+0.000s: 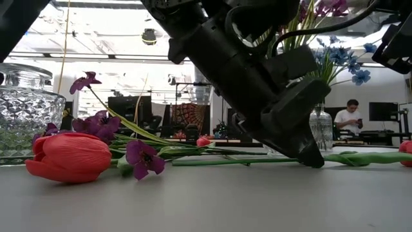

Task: Sort flowers into vase by color
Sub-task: Put the bottom right pink tulip into the bottom transparent vase, then put the violet flowers into the middle transparent vase

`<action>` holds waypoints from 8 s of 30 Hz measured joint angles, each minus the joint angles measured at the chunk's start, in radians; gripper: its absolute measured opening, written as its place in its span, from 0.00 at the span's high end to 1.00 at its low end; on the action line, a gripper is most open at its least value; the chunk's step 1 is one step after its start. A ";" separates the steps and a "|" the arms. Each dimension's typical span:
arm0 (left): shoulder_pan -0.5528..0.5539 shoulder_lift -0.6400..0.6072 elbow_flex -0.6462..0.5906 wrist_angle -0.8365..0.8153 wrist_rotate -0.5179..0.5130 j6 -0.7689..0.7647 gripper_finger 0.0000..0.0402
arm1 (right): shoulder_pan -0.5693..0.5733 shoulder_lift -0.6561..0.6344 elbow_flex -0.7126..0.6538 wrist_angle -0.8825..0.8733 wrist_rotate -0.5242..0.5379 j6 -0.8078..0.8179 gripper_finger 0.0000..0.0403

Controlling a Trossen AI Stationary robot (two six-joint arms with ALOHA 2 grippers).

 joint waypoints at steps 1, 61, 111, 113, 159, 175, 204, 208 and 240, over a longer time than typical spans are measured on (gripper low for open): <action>0.000 0.002 0.000 0.001 0.003 0.000 0.62 | 0.000 0.000 0.000 0.000 0.000 0.000 0.60; -0.154 -0.423 -0.024 -0.399 -0.196 0.051 1.00 | 0.001 0.000 -0.001 -0.003 0.001 0.000 0.60; -0.577 -0.949 -1.099 0.864 -1.060 -0.057 1.00 | 0.000 0.000 0.000 -0.003 0.051 0.000 0.60; -0.595 -0.927 -1.099 0.864 -1.094 -0.078 1.00 | 0.000 0.000 0.000 -0.003 0.051 0.000 0.60; -0.737 -0.877 -1.099 0.791 -1.106 -0.125 0.97 | 0.000 0.000 0.000 -0.001 0.076 0.000 0.60; -0.743 -0.880 -1.099 0.805 -1.024 -0.100 0.60 | 0.000 0.000 0.000 0.000 0.075 0.000 0.60; -0.820 -0.994 -1.099 0.802 -1.106 -0.021 0.59 | -0.073 0.397 0.000 0.736 0.102 -0.623 0.60; -0.820 -0.995 -1.099 0.798 -1.105 -0.023 0.59 | -0.109 0.502 0.004 0.821 0.102 -0.649 0.60; -0.818 -0.993 -1.099 0.782 -1.089 -0.047 0.59 | -0.240 1.167 0.645 0.397 0.258 -0.928 0.60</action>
